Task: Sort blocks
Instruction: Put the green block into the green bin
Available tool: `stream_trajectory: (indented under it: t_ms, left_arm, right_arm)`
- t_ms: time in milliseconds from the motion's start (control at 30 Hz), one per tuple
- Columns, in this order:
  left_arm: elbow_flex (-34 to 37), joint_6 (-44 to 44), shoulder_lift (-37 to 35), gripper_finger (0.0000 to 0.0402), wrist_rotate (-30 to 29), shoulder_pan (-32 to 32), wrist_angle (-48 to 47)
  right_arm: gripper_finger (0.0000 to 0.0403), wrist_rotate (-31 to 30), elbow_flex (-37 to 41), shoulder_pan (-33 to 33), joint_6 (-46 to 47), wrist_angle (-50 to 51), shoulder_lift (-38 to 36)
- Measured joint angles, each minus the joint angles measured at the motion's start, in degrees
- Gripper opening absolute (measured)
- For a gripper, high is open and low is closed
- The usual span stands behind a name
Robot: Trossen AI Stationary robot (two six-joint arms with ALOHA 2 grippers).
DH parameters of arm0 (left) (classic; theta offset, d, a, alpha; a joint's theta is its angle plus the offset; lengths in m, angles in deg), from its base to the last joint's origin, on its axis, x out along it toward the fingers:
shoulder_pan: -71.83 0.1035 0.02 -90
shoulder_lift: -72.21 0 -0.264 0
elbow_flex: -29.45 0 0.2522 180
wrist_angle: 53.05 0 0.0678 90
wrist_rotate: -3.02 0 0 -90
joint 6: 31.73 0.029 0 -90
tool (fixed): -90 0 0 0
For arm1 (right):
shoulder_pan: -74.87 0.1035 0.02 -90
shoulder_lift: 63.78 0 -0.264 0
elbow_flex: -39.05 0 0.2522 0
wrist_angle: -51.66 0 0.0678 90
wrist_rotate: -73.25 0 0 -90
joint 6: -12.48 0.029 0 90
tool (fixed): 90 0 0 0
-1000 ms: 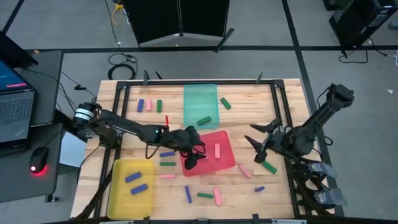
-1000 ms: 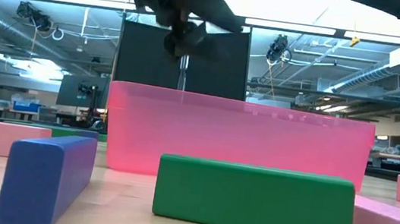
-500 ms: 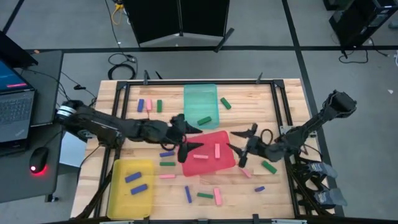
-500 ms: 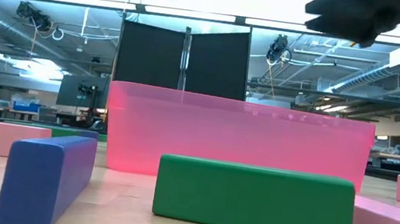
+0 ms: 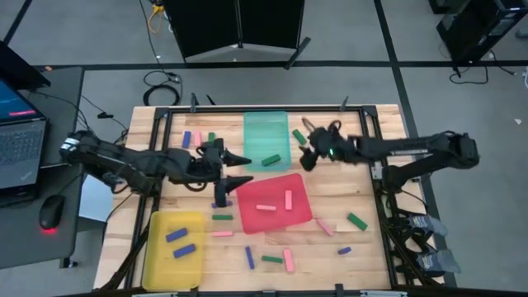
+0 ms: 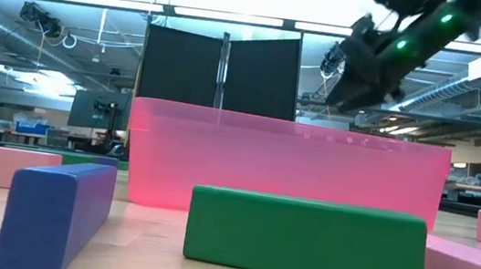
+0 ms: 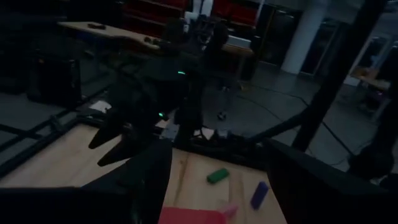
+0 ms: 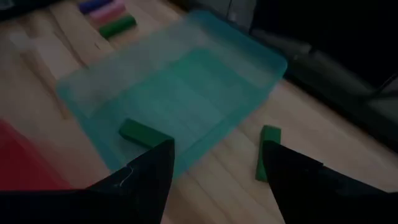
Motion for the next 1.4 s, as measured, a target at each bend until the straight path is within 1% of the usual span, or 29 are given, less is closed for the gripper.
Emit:
stream_trajectory:
  t_ms: [67,200,333,500,667,1033,1133,1400]
  left_arm:
    - [0.0,0.2,-0.5,0.0259,-0.7,0.0,-0.6]
    - [0.0,-0.1,-0.7,0.0259,-1.5,-0.1,-1.6]
    - [0.0,-0.3,-0.7,0.0259,-1.6,-0.1,-1.5]
    - [0.0,-0.4,-0.7,0.0259,-1.6,-0.2,-1.5]
    - [0.0,-0.4,-0.7,0.0259,-1.6,-0.4,-2.0]
    - [0.0,-0.7,-0.7,0.0259,-1.5,-0.4,-4.0]
    - [0.0,-0.7,-0.7,0.0259,-1.5,-0.4,-3.9]
    - [0.0,-0.7,-0.7,0.0259,-1.5,-0.4,-4.1]
  right_arm:
    - [0.0254,5.3,-0.7,-5.0,-2.0,0.2,1.7]
    - [0.0254,10.2,-1.7,-12.3,-4.6,0.3,6.2]
    - [0.0254,14.8,-3.6,-17.1,-6.5,0.3,12.3]
    - [0.0254,15.0,-6.9,-19.2,-8.1,1.8,20.2]
    - [0.0259,13.3,-9.3,-19.3,-9.0,2.1,25.1]
    - [0.0311,12.8,-9.5,-20.5,-10.4,0.7,28.6]
    - [0.0311,12.8,-9.5,-20.9,-10.4,0.5,29.3]
    - [0.0290,13.2,-9.5,-21.3,-10.2,-0.4,33.0]
